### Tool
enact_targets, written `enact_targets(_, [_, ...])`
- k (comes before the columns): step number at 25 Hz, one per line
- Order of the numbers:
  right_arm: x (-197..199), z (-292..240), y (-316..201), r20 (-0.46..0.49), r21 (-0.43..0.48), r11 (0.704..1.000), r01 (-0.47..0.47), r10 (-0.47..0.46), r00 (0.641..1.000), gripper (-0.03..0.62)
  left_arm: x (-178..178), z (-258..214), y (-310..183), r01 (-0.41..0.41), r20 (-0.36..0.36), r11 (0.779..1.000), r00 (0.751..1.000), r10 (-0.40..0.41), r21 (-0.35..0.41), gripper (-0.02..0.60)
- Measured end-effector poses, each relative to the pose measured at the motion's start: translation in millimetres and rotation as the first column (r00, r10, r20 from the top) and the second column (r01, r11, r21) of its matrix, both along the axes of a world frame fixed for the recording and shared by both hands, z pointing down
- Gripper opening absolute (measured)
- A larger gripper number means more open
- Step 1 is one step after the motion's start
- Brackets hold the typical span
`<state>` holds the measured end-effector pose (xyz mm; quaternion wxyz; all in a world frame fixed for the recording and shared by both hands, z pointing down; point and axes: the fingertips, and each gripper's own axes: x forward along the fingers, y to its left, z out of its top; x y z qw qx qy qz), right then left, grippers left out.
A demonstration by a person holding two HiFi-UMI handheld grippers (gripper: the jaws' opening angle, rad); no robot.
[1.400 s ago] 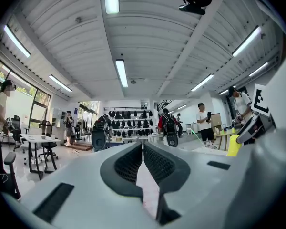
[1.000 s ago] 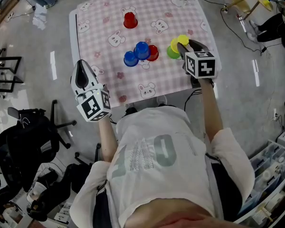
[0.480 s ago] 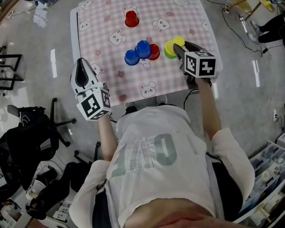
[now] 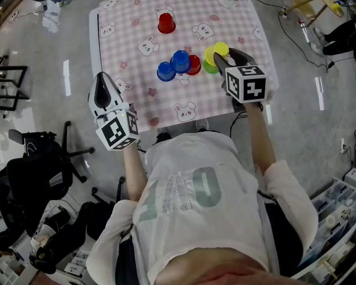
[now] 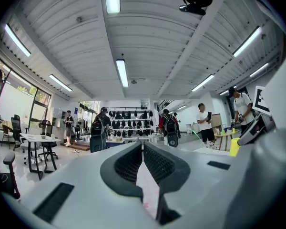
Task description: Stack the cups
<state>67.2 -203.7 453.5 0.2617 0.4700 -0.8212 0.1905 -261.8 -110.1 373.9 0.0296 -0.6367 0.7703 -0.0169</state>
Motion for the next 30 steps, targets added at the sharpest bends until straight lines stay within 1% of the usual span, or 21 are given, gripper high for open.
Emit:
enact_targets(3, [-13.5,-4.9,3.6,0.018,0.002,0.999,0.037,-0.037,0.999,0.202,0.0,1.1,0.9,-0.001,-0.002,1.0,1.0,0.001,0.0,0.034])
enact_targets(6, [-24.1,1.1,3.7,0.022,-0.016,0.998,0.062,-0.062,0.998,0.202,-0.1,1.5,1.3,0.001,-0.006,1.0,1.0,-0.001,0.001,0.034])
enact_targets(10, [-30.6,12.6,3.7,0.029,-0.046,0.997,0.068,-0.067,0.997,0.202,-4.7,2.2,3.9,0.009,-0.009,1.0,1.0,-0.009,0.0,0.034])
enact_targets(18, [-33.3,19.9,4.2,0.009,-0.034,0.997,0.075,-0.075,0.997,0.209,-9.3,3.1,8.6,0.022,-0.011,1.0,1.0,-0.022,-0.005,0.034])
enact_targets(21, [-36.8,19.3,7.9,0.02,-0.037,0.995,0.093,-0.092,0.996,0.229,-9.2,3.4,8.2,0.02,-0.011,1.0,1.0,-0.02,-0.002,0.034])
enact_targets(24, [-36.4,8.4,7.6,0.042,-0.015,0.996,0.087,-0.086,0.995,0.241,-8.9,3.3,7.3,0.016,-0.01,1.0,1.0,-0.016,0.0,0.034])
enact_targets(28, [-36.5,-19.8,3.9,0.071,0.047,0.995,0.084,-0.087,0.994,0.241,-8.1,3.5,5.0,0.005,-0.009,1.0,1.0,-0.005,0.0,0.034])
enact_targets(30, [-38.6,-33.3,-0.5,0.068,0.079,0.992,0.094,-0.099,0.993,0.241,-8.3,2.9,1.8,-0.001,-0.008,1.0,1.0,0.001,0.002,0.032])
